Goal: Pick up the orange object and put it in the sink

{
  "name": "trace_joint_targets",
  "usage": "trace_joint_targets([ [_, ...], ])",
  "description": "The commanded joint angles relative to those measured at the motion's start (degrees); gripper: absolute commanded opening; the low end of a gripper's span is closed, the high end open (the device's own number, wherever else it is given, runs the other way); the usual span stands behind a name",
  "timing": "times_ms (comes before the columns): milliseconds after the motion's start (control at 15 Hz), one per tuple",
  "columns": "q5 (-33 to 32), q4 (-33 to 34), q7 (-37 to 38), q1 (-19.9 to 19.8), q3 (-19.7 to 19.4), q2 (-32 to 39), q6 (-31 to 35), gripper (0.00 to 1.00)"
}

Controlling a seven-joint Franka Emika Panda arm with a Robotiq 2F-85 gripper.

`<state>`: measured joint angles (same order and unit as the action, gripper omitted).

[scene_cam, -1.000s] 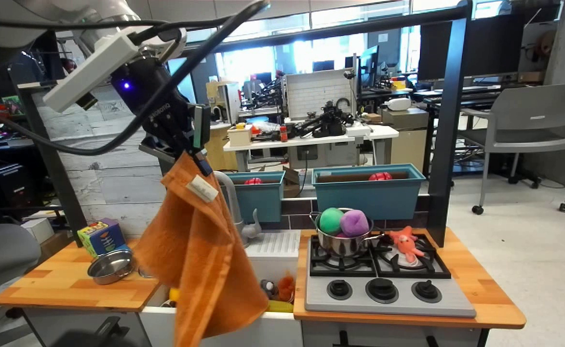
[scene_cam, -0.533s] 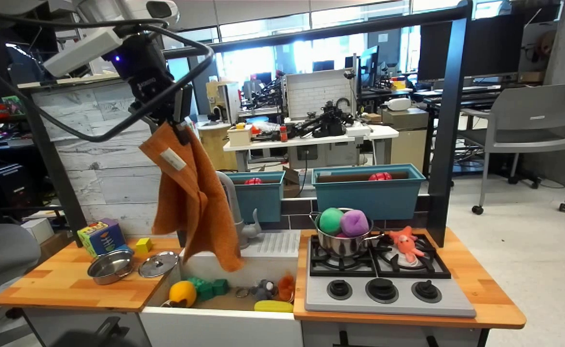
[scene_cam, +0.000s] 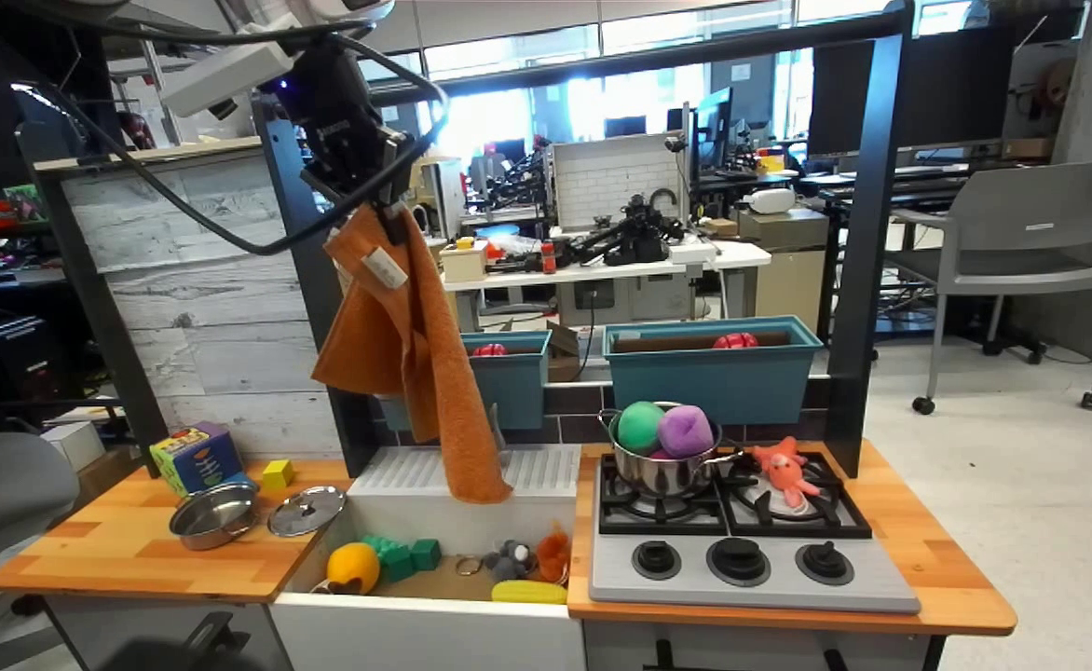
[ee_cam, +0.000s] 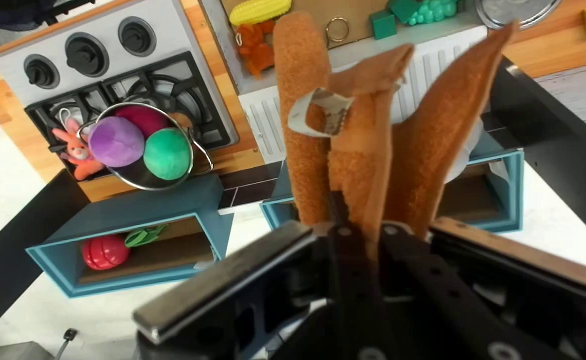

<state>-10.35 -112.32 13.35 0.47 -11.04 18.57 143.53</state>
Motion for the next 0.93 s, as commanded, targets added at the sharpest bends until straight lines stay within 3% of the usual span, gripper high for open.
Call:
trace_joint_targets([
  [0, 0.27, 2.56, 0.44, -1.4, 0.46, 1.52, -2.83, 0.01],
  [400, -0.24, 1.94, 1.66, -1.8, -0.04, 1.69, -2.09, 0.01],
  [467, -0.19, 1.71, 2.6, -1.58, -0.13, 1.5, -1.96, 0.07],
  [533, -0.1, 1.42, 2.66, -1.71, -0.18, 1.27, -1.97, 0.29],
  [867, 0.04, 0.74, 3.83, -1.59, -0.08, 0.61, -1.82, 0.63],
])
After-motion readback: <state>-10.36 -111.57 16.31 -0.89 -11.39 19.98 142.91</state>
